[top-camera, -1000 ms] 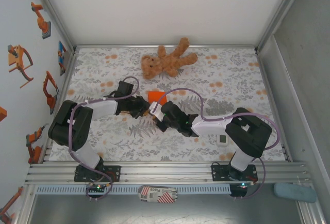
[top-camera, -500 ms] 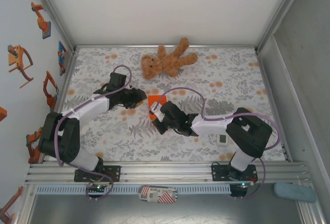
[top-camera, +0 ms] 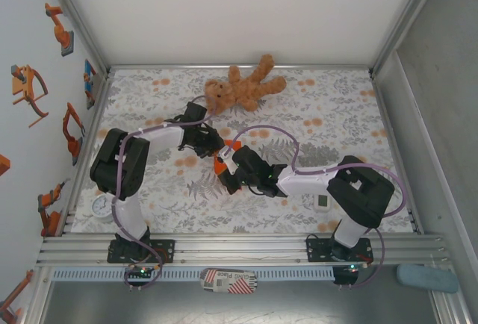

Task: Fold a paper plane with a square sheet of paper (pick it up from the middle)
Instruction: Third fold the triangle at the center of the table.

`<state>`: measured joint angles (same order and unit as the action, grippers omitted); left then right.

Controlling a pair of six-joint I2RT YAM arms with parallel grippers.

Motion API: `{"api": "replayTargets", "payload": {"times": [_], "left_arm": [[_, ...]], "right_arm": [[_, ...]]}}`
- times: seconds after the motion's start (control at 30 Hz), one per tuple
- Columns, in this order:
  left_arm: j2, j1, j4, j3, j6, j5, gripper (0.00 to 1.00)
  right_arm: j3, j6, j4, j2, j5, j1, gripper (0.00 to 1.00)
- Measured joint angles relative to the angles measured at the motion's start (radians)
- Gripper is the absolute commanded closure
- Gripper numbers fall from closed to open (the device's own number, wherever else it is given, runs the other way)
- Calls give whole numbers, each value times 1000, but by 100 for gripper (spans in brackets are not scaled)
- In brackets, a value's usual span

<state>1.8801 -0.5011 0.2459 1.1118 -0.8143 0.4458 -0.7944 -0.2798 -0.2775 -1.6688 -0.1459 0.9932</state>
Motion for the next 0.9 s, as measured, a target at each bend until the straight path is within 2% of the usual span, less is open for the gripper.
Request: {"api": "replayTargets", "payload": {"times": [0.4,0.9], "left_arm": [[56,-10,63,39,54,-20,93],[63,-10,77,51,79,-18,94]], "right_arm": [[1,-65,-26,-13,11,-34,100],[0,-129,27,-68,132,-51,100]]}}
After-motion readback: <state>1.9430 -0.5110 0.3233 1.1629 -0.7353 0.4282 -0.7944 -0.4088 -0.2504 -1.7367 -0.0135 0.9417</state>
